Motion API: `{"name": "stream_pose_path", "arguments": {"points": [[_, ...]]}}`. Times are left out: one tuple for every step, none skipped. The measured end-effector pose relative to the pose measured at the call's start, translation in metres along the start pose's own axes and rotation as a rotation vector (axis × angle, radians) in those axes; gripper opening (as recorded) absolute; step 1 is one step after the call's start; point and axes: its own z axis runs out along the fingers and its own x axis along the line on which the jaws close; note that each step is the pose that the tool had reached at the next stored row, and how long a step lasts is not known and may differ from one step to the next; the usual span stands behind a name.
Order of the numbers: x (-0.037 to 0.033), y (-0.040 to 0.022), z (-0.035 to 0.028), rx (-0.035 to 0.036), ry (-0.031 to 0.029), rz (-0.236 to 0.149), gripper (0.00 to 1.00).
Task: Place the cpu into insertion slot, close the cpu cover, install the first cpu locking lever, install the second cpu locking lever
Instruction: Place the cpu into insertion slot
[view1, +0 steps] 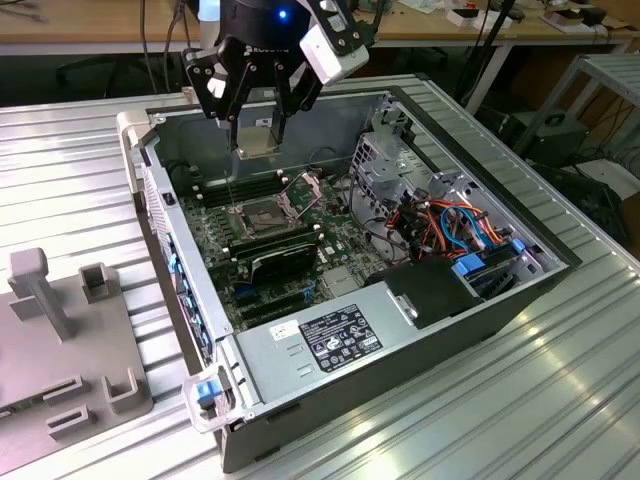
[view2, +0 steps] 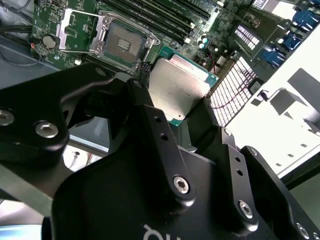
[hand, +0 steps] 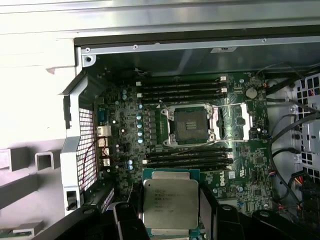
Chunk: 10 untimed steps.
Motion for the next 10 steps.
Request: {"name": "stream_pose_path", "arguments": {"points": [[0.0001, 0.0003, 0.0, 0.0, -0.0001, 0.0, 0.55], [0.0001, 0.0007, 0.0001, -0.0001, 0.0, 0.0, 0.55], [0.0001, 0.0012, 0.0001, 0.0, 0.0, 0.0, 0.55], [0.0001, 0.0015, 0.0002, -0.0001, 0.0, 0.0, 0.55], [0.0001, 0.0018, 0.0002, 0.0, 0.0, 0.0, 0.55], [0.0001, 0.0021, 0.0003, -0.0001, 0.0, 0.0, 0.55], [0.0001, 0.0023, 0.0003, -0.0001, 0.0, 0.0, 0.55], [0.0001, 0.0026, 0.0003, -0.0001, 0.0, 0.0, 0.55], [0.0001, 0.0029, 0.0004, -0.0001, 0.0, 0.0, 0.55], [0.0001, 0.0032, 0.0004, -0.0001, 0.0, 0.0, 0.55]]}}
